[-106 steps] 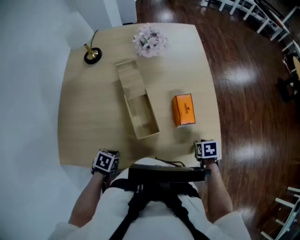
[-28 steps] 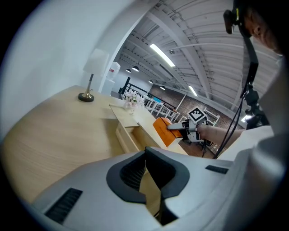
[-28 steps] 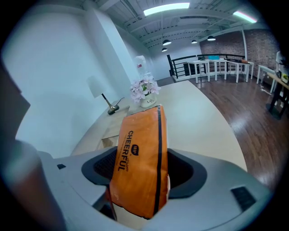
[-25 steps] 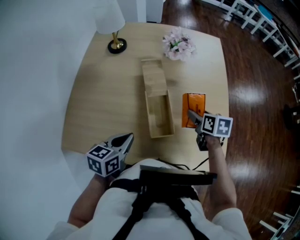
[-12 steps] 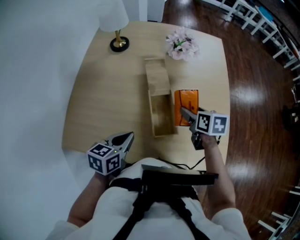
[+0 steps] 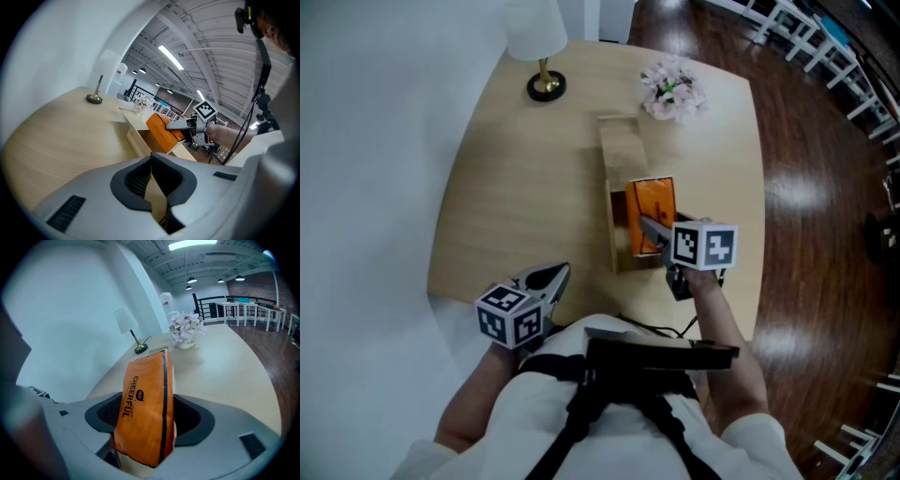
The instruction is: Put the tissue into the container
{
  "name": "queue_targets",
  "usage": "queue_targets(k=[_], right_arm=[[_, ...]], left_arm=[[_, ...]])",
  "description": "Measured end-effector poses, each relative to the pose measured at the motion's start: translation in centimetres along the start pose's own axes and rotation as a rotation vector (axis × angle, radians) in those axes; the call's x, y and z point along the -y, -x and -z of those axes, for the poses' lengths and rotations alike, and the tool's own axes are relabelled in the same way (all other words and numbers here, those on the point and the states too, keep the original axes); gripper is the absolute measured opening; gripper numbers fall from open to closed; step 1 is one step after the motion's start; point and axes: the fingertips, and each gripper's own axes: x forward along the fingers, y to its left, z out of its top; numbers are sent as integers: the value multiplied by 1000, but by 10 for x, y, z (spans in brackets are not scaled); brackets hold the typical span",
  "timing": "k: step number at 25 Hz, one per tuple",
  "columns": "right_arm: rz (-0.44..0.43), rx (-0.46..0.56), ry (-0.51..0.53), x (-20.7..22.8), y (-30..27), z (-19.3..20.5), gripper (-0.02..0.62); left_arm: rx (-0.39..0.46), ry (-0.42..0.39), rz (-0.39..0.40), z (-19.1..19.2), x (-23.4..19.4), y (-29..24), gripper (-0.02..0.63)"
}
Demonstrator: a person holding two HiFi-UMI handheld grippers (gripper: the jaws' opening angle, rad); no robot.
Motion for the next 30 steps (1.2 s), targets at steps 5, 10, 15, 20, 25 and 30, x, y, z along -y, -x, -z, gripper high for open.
queue_targets(k=[5,10,15,20,25,30], right_arm=[[-9,-47,6,-15,-21,15,330],[14,-78,-10,-12,-38,25,331],[37,-113,-24,-5,-48,35,333],[32,-144,-40,-7,-57,39,336],[38,-171,-24,-5,-61,43,336],[22,-179,-14,-7,-60,42,342]], left_arm=[[1,8,6,0,-6,4,-6],[1,20,6,0,-12,7,-6],[-3,30,6,1,-17,11,-6],[-7,35,14,1,-19,10,-6],[-15,45,24,2,-17,5,-6],[-20,42,26,2,-14,1,-6]])
